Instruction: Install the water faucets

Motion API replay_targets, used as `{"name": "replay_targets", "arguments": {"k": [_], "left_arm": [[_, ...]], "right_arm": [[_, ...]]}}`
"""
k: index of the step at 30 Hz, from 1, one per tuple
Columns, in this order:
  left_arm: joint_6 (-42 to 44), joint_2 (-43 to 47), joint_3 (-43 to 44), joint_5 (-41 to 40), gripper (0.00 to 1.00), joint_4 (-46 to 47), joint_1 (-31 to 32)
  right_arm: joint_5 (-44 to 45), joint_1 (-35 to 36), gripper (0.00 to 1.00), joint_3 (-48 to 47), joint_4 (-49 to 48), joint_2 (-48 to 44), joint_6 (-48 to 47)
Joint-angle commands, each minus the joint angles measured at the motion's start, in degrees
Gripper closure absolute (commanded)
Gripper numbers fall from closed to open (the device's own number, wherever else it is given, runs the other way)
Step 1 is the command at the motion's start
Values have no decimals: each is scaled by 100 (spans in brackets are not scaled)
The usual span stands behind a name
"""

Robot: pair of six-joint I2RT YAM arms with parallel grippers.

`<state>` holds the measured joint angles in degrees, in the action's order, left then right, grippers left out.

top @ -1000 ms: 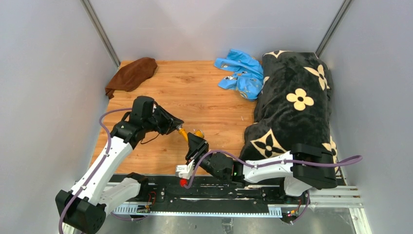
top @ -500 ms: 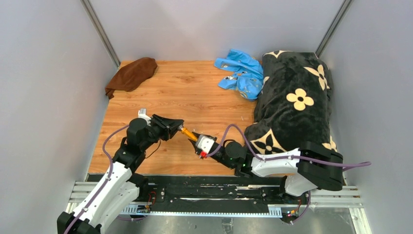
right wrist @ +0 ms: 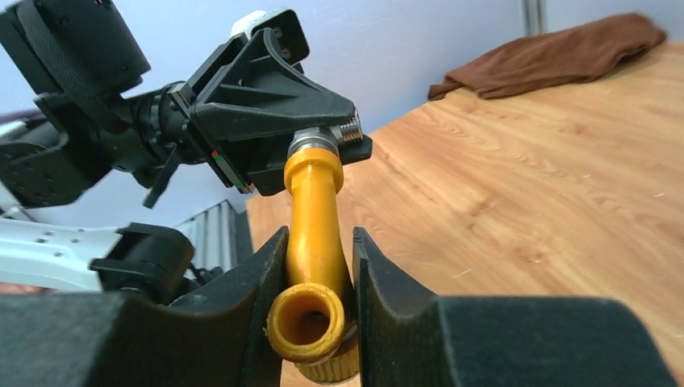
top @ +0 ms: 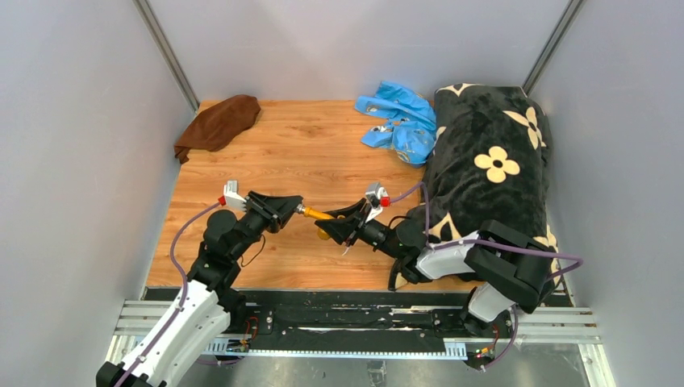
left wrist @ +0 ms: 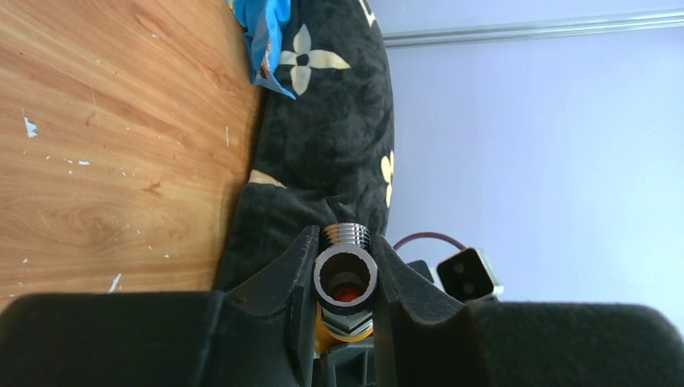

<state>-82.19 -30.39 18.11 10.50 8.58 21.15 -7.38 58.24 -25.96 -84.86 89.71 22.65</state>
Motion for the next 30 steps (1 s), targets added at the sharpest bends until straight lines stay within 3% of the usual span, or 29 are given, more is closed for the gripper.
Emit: {"name": "replay_targets", "arguments": {"k": [1,3,5,10,16,19,22,26,30], "left_arm": [[349,244,-91,-191,100,574,-25],[272,305,-173,-256,100,565,-29],[124,338,-270,-304,100,566,-34],[19,366,-363,-337,100,572,-28],[-188,334,-285,-359,100,448,-29],[-402,243,71,-361,100,-485,-29],[-299,5,797,-457,100,-1878,-30],[-216,-507,1736,-507,100,-3320,-31],[-165,-1033,2403,-476,100,-4167,-36]], "right_arm": [[58,-465,70,-9,-601,9,1194],[57,-528,40,83,-601,-122,1102],[68,-579,30,247,-591,-337,908],[130,-706,27,667,-39,-1184,451],[-381,-696,24,578,2338,-2688,-983],[-481,-408,23,87,4564,-3438,-2503],[406,292,23,-466,6370,-3819,-4175],[1427,1130,22,-673,6952,-3967,-5720],[2194,1787,21,-741,6985,-3812,-6919]]}}
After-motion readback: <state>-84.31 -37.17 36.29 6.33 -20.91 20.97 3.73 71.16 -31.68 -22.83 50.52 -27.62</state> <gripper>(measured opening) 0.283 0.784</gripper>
